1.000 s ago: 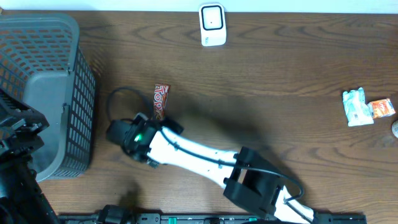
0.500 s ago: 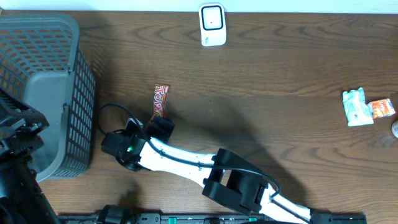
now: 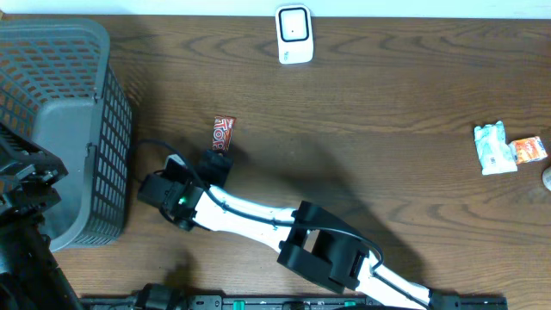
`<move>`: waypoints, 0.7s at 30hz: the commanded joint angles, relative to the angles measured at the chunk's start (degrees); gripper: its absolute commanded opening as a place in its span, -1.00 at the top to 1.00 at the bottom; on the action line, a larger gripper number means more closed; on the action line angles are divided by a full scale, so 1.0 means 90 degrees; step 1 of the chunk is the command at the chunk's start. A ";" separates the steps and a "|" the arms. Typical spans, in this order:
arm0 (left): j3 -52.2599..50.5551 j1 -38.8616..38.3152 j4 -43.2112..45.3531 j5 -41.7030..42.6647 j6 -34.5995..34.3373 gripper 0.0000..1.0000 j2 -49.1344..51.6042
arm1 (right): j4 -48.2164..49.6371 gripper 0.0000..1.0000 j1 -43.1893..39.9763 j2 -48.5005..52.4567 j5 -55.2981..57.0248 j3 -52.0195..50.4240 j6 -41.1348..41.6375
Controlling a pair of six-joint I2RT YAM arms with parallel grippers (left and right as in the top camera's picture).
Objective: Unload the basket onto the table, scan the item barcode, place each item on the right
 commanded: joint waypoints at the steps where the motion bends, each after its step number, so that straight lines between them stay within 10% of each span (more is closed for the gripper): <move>1: -0.0036 0.0019 0.0032 -0.0010 -0.0056 -0.96 -0.0015 | -0.0032 -0.99 -0.0221 0.0595 -0.0124 -0.0046 -0.0189; 6: -0.0039 0.0019 0.0032 -0.0010 -0.0056 -0.96 -0.0015 | -0.0041 -0.71 -0.0255 0.0996 -0.0352 -0.0046 -0.0527; 10: -0.0039 0.0019 0.0032 -0.0010 -0.0056 -0.96 -0.0015 | -0.0034 0.44 -0.0255 0.1171 -0.0865 -0.0046 -0.0777; 13: -0.0039 0.0019 0.0012 -0.0010 -0.0056 -0.96 -0.0015 | -0.0044 0.90 -0.0255 0.1178 -0.0852 -0.0044 -0.0726; 21: -0.0039 0.0019 -0.0044 -0.0010 -0.0056 -0.96 -0.0012 | -0.1141 0.98 -0.0262 0.0597 -0.0767 0.0367 -0.0206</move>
